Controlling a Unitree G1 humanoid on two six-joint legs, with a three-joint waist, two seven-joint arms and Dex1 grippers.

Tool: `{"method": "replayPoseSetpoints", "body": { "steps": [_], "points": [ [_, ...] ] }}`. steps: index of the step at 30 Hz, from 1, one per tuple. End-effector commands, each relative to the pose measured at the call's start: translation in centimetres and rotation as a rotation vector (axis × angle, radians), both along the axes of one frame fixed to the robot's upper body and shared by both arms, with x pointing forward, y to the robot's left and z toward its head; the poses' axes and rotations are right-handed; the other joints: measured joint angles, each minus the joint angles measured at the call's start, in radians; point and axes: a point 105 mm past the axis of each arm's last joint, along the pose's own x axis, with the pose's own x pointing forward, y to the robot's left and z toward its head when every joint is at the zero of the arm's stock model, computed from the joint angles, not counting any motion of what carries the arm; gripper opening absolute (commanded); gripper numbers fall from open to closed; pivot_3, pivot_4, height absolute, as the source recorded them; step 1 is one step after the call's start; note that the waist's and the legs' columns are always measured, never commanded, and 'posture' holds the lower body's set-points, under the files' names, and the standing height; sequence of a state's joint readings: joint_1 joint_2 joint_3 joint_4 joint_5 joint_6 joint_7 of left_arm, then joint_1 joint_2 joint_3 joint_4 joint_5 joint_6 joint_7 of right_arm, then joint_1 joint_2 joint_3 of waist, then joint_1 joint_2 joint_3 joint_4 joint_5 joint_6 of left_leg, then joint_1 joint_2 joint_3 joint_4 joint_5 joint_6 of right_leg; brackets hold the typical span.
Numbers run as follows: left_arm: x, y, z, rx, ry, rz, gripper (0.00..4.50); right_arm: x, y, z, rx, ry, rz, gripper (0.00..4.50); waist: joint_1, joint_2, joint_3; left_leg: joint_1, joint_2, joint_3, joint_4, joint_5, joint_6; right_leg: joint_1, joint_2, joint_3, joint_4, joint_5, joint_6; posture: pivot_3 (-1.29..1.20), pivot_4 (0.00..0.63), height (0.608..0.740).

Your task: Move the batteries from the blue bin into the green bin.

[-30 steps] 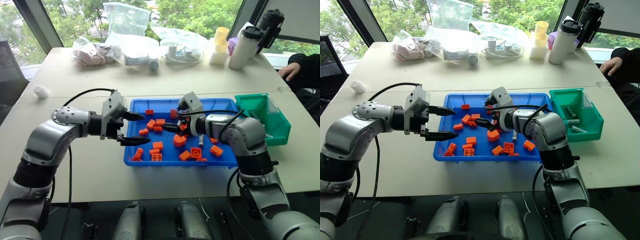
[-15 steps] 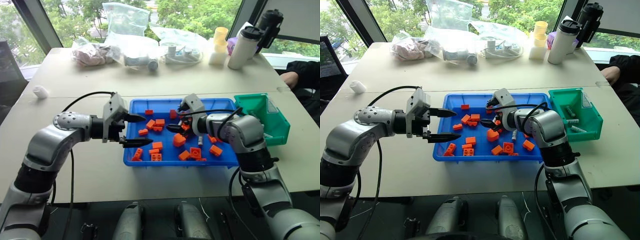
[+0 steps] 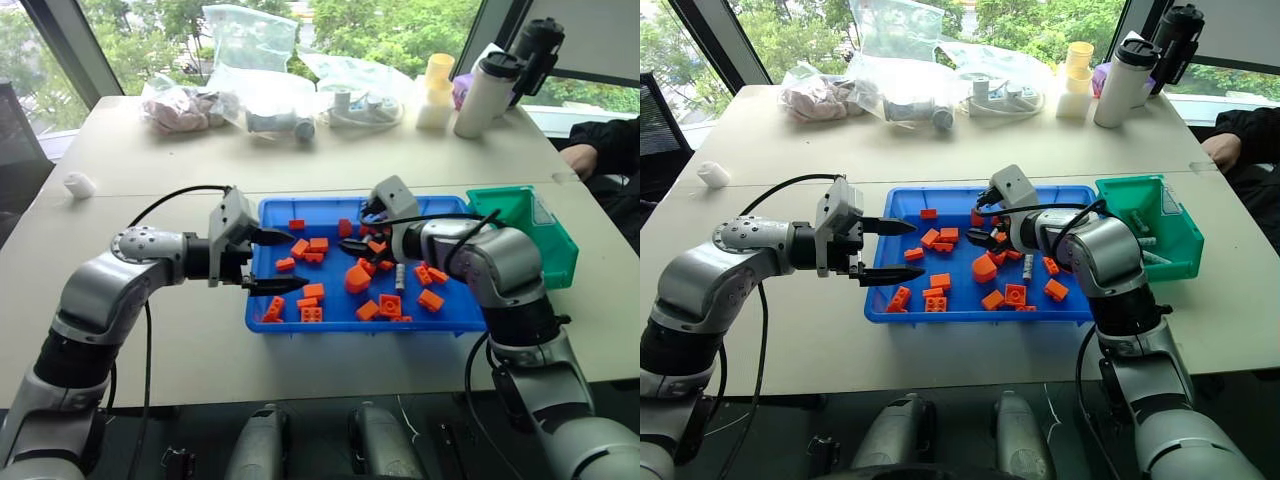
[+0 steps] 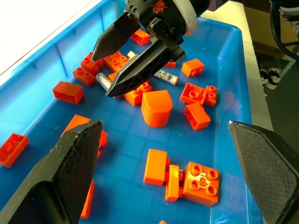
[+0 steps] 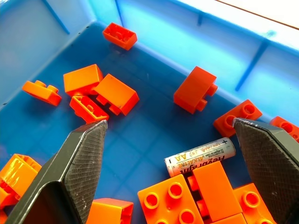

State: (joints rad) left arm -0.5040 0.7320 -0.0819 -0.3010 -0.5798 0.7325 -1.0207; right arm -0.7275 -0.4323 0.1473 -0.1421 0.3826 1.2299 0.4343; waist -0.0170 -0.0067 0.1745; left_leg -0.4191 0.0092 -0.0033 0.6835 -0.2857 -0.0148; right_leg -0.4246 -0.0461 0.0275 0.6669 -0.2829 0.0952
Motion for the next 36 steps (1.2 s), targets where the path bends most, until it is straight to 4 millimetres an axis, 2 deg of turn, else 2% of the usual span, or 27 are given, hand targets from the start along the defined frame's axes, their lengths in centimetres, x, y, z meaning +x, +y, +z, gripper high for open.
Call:
{"method": "replayPoseSetpoints", "body": {
  "steps": [1,8,17,20,27,28,31,36],
  "points": [
    [-0.4,-0.3,1.1,-0.023,-0.046,-0.016,4.5,0.1,-0.6,-0.4,-0.015,0.01,-0.035,4.41,0.001,0.0,0.0,0.0,0.0,0.0,0.0,0.0,0.0,0.0,0.0,0.0,0.0,0.0,0.0,0.0,0.15,0.74],
    [-0.2,-0.2,0.7,-0.02,-0.045,-0.005,4.5,1.0,-1.1,-2.1,-0.012,0.075,-0.094,4.41,0.0,0.0,0.0,0.0,0.0,0.0,0.0,0.0,0.0,0.0,0.0,0.0,0.0,0.0,0.0,0.0,0.15,0.74],
    [-0.2,-0.3,0.7,-0.03,-0.047,0.006,4.5,1.5,1.4,-2.6,-0.015,0.088,-0.032,4.41,-0.002,0.0,0.0,0.001,0.0,0.0,0.0,0.0,0.0,0.0,0.0,0.0,0.0,0.0,0.0,0.0,0.15,0.74],
    [-0.2,-0.1,0.7,-0.033,-0.051,0.021,4.5,0.9,1.5,-3.8,-0.071,0.112,-0.007,3.65,-0.002,0.0,0.0,0.001,0.0,0.0,0.0,0.0,0.0,0.0,0.0,0.0,0.0,0.0,0.0,0.0,0.15,0.74],
    [0.0,-0.1,0.8,-0.035,-0.054,0.026,4.5,0.4,1.2,-4.0,-0.137,0.066,0.018,0.22,-0.001,0.0,0.0,0.001,0.0,0.0,0.0,0.0,0.0,0.0,0.0,0.0,0.0,0.0,0.0,0.0,0.15,0.74],
    [0.0,-0.1,0.8,-0.036,-0.055,0.026,4.5,0.4,1.3,-3.7,-0.144,0.043,0.025,0.05,-0.001,0.0,0.0,0.001,0.0,0.0,0.0,0.0,0.0,0.0,0.0,0.0,0.0,0.0,0.0,0.0,0.15,0.74],
    [0.2,-0.2,0.9,-0.037,-0.059,0.024,4.5,0.5,1.6,-2.4,-0.13,-0.02,0.041,0.05,-0.001,0.0,0.0,0.001,0.0,0.0,0.0,0.0,0.0,0.0,0.0,0.0,0.0,0.0,0.0,0.0,0.15,0.74],
    [0.3,-0.2,1.1,-0.038,-0.064,0.023,4.5,0.5,2.2,1.5,-0.011,-0.139,0.058,0.05,0.0,0.0,0.0,0.0,0.0,0.0,0.0,0.0,0.0,0.0,0.0,0.0,0.0,0.0,0.0,0.0,0.15,0.74]
  ]
}}
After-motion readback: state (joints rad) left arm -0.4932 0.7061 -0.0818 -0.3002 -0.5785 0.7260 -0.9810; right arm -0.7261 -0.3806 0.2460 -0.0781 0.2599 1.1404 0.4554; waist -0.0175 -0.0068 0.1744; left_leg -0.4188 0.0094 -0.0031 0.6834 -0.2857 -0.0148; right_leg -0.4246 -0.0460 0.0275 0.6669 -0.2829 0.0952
